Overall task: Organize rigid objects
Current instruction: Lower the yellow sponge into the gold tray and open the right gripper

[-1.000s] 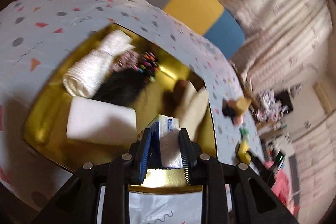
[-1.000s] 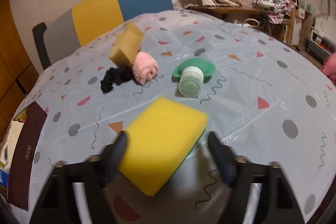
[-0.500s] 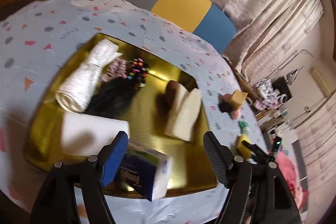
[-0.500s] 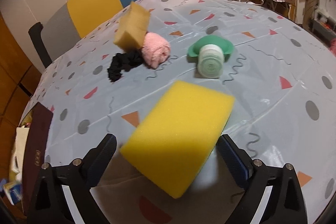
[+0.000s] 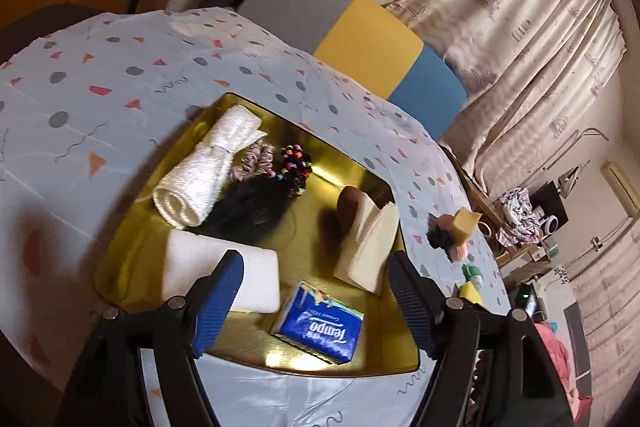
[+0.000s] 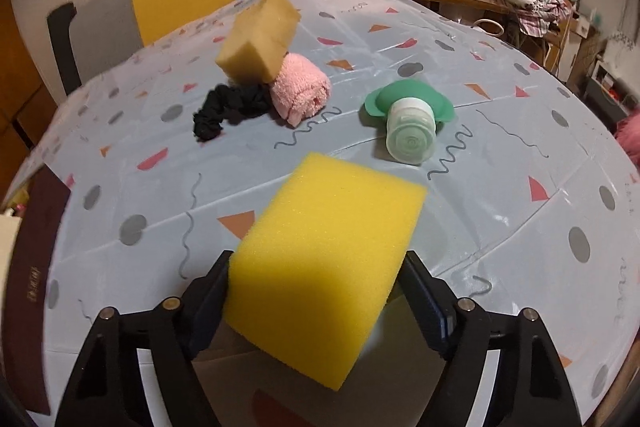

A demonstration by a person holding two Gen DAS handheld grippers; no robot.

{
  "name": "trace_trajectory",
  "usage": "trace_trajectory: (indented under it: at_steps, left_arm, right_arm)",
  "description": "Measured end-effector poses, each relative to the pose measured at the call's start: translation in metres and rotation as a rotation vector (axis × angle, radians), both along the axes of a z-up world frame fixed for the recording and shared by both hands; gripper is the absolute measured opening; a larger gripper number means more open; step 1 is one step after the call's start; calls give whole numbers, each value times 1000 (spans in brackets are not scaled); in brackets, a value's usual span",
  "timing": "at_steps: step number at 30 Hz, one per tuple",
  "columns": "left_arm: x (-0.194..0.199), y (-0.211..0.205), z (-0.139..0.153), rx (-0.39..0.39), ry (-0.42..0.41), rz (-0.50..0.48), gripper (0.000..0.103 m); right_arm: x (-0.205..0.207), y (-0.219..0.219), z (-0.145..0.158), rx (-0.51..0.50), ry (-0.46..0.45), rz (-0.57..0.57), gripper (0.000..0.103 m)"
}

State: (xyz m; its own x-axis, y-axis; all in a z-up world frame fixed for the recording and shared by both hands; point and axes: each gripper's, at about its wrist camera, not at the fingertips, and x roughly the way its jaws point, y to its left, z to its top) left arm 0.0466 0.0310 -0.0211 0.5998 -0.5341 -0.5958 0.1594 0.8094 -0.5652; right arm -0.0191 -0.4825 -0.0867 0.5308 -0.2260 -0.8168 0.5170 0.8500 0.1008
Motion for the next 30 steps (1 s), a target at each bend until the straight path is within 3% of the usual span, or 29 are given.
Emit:
trace_trajectory:
  at_steps: [5,11,16,24,30]
  left_arm:
    - [-9,-14,-1,70,-24,-29,75]
    - [-15,-33,2,184,-65,-53,75]
    - [-21,-30,4,196,-82,-44,75]
    - [-18,4,-1,146,-36,56,75]
    - [-21,21,5,120,-40,97,75]
  right_arm:
    - [-9,21,28,47,-107,56,80]
    - [1,86,77,85,-229,250,81]
    - [21,155,97,125,-270,423,81]
    - [58,265,94,157,-218,646,82]
    - [93,320,76,115,-137,710,82]
